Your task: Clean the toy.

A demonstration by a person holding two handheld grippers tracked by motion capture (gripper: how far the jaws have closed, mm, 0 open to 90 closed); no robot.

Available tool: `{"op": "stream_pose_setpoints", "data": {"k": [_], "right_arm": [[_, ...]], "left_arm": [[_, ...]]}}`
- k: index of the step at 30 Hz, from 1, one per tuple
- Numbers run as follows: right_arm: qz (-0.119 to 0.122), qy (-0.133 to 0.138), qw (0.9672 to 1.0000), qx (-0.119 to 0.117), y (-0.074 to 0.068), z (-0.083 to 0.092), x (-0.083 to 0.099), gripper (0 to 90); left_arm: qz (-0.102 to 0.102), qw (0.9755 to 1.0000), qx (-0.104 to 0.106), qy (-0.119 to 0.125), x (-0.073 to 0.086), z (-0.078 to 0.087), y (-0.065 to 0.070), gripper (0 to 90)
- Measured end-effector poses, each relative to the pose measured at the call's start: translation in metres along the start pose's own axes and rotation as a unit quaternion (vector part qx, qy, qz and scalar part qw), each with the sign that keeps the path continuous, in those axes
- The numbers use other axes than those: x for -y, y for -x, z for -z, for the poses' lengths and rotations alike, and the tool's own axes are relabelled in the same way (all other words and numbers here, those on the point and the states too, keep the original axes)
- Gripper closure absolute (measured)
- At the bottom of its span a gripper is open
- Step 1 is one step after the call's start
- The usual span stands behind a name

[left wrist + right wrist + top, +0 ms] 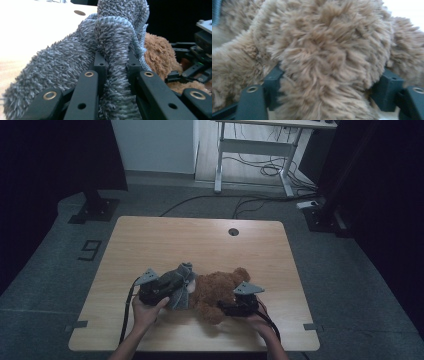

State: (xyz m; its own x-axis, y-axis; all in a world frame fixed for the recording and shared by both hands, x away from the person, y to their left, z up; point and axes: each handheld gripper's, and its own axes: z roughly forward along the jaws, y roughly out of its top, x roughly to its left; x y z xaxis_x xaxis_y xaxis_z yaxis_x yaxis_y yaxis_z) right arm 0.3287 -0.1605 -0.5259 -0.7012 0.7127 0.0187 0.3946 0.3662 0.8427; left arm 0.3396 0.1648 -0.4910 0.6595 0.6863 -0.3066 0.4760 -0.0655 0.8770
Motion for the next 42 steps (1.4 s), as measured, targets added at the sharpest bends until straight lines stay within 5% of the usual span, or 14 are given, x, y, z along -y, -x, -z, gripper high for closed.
{"op": "stream_pose_setpoints", "data": {"k": [7, 14, 17, 24, 26, 30, 31, 34, 37, 38, 39, 42], "right_arm": [[0.012, 0.032, 0.9976, 0.061, 0.009, -0.009, 0.001, 30.2], [0.002, 0.051, 0.9967, 0.063, 0.01, -0.01, 0.005, 29.3], [0.001, 0.055, 0.9968, 0.059, 0.008, -0.008, 0.007, 27.5], [-0.002, 0.053, 0.9976, 0.043, 0.011, -0.002, 0.009, 25.3], [-0.001, 0.053, 0.9976, 0.045, 0.01, -0.002, 0.009, 25.3], [0.001, 0.051, 0.9976, 0.046, 0.009, -0.002, 0.008, 24.9], [0.0, 0.051, 0.9977, 0.046, 0.009, -0.002, 0.009, 24.8], [-0.002, 0.051, 0.9977, 0.045, 0.009, -0.002, 0.009, 24.5], [-0.005, 0.052, 0.9976, 0.047, 0.008, -0.002, 0.009, 24.4], [-0.005, 0.052, 0.9976, 0.047, 0.008, -0.002, 0.009, 24.4], [-0.006, 0.052, 0.9974, 0.049, 0.007, -0.002, 0.009, 24.5], [-0.006, 0.054, 0.9973, 0.05, 0.008, -0.004, 0.008, 24.3]], "left_arm": [[0.002, 0.9999, -0.015, 0.003, -0.011, -0.019, -0.006, 77.0], [0.013, 0.9999, -0.006, 0.002, -0.013, -0.014, -0.01, 75.7], [0.007, 0.9999, -0.009, -0.01, -0.018, 0.003, -0.009, 75.7], [-0.008, 0.9973, -0.068, -0.027, -0.013, 0.05, -0.02, 75.4], [-0.009, 0.9935, -0.105, -0.044, -0.001, 0.074, -0.03, 75.0], [-0.003, 0.9895, -0.127, -0.068, 0.013, 0.093, -0.038, 72.7], [-0.003, 0.9861, -0.146, -0.08, 0.023, 0.101, -0.041, 71.9], [0.011, 0.9818, -0.151, -0.115, 0.035, 0.105, -0.047, 65.5], [0.014, 0.9742, -0.172, -0.146, 0.043, 0.1, -0.05, 54.6], [0.014, 0.9742, -0.172, -0.146, 0.043, 0.1, -0.05, 48.8], [0.014, 0.9684, -0.18, -0.172, 0.046, 0.096, -0.052, 42.2], [-0.002, 0.9696, -0.186, -0.16, 0.044, 0.095, -0.05, 30.5]]}}
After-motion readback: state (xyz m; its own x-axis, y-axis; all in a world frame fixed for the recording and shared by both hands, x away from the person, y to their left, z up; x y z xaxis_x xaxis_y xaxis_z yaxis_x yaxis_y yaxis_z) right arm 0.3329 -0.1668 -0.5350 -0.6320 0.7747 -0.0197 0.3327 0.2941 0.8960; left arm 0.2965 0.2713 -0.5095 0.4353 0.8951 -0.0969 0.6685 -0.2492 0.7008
